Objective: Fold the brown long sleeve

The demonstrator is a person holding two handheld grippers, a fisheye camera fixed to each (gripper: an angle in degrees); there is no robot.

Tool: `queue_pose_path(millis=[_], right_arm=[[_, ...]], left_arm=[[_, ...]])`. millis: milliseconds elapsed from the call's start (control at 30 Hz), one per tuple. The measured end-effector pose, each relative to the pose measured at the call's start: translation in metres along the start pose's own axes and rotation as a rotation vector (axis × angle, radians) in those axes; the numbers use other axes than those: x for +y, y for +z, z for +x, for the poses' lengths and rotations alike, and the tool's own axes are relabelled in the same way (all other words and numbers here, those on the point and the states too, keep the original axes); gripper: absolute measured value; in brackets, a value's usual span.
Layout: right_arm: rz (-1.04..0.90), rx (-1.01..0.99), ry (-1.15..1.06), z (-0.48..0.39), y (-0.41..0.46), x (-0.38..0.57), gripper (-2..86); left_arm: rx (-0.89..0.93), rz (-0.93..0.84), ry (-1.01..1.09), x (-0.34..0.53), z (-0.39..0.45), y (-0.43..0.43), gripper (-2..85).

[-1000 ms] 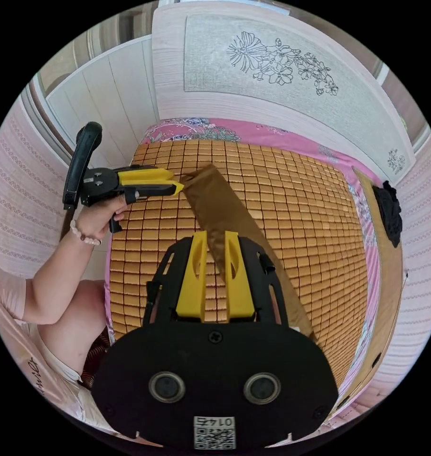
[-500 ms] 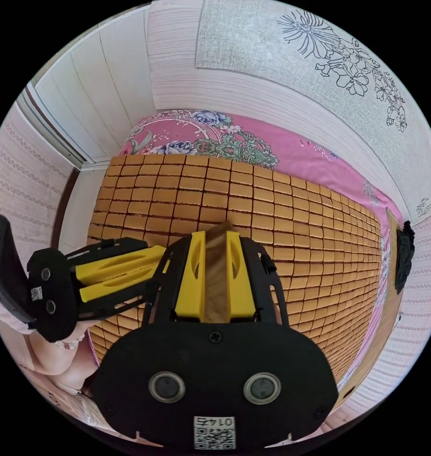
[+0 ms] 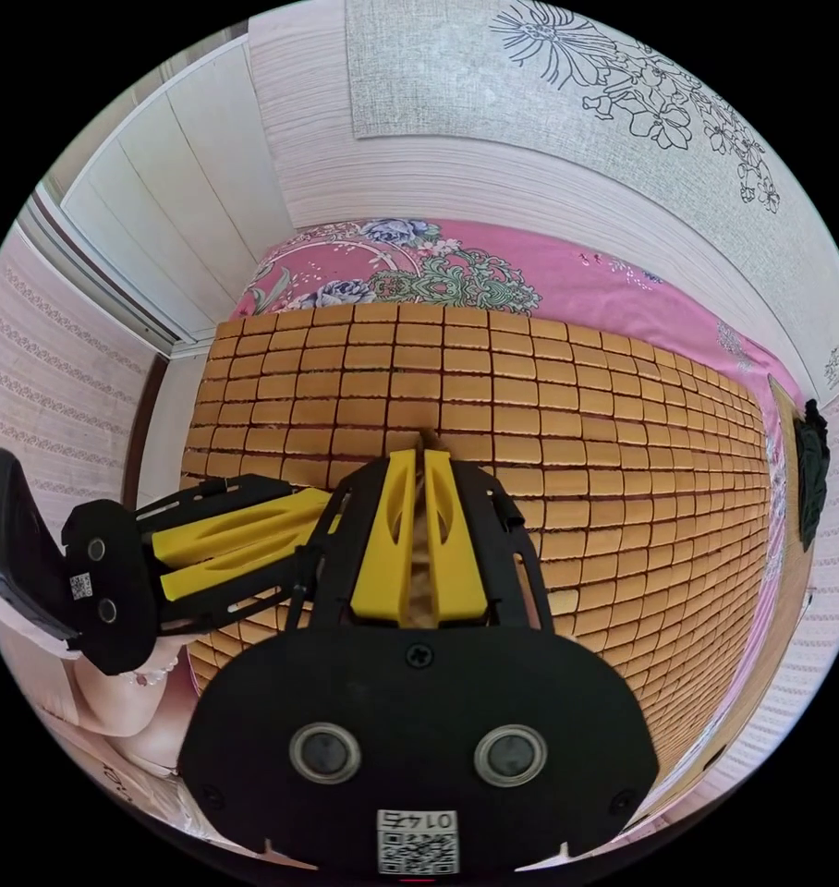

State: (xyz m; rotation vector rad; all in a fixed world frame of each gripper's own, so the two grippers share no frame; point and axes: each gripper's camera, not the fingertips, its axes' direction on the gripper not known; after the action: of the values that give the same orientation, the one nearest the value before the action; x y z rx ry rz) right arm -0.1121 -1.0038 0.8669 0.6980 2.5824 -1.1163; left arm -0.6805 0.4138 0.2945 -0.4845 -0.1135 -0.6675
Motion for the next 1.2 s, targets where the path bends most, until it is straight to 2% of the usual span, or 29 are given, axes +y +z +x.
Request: queue_pose_path(millis=[233,433,500,633,733,800,867,967,1033,1200], right_arm=[[0.087,-0.084,0.047,0.024,-0.043,0.029,-0.5],[0.192,-0.104,0.104,0.05,-0.12,0.087,-0.5],[0.264,-0.099,0.151,0.065,-0.17,0.128,-0.5],[0.41,-0.078,0.239,0.084,-0.261,0.223,-0.6],[0.539,0.032,0.357,0.087,-0.339,0.335,-0.5],[0.623,0.085,0.5,0.081,-0.397,0.433,-0.4],[0.651,0.122,0.588,0.066,-0.433,0.501,-0.4],[0.649,0.183,0.737,0.026,-0.469,0.604,-0.3],[0.618,0.196,0.839,0.004,-0.471,0.658,-0.3],[0.467,0.103,1.117,-0.029,-0.422,0.771,-0.2]], left_arm=[[-0.025,0.031,0.052,-0.001,0.012,-0.006,-0.9],[0.045,0.126,0.148,0.0,0.049,-0.035,-0.9],[0.104,0.18,0.217,0.002,0.072,-0.053,-1.0],[0.397,0.322,0.381,0.016,0.142,-0.103,-1.0],[0.547,0.367,0.533,0.035,0.209,-0.134,-1.0],[0.639,0.356,0.619,0.05,0.25,-0.15,-1.0],[0.829,0.327,0.712,0.076,0.295,-0.174,-0.9],[0.993,0.244,0.838,0.123,0.345,-0.191,-0.9],[1.022,0.181,0.921,0.158,0.372,-0.19,-0.9],[0.951,-0.06,1.109,0.242,0.43,-0.155,-0.9]])
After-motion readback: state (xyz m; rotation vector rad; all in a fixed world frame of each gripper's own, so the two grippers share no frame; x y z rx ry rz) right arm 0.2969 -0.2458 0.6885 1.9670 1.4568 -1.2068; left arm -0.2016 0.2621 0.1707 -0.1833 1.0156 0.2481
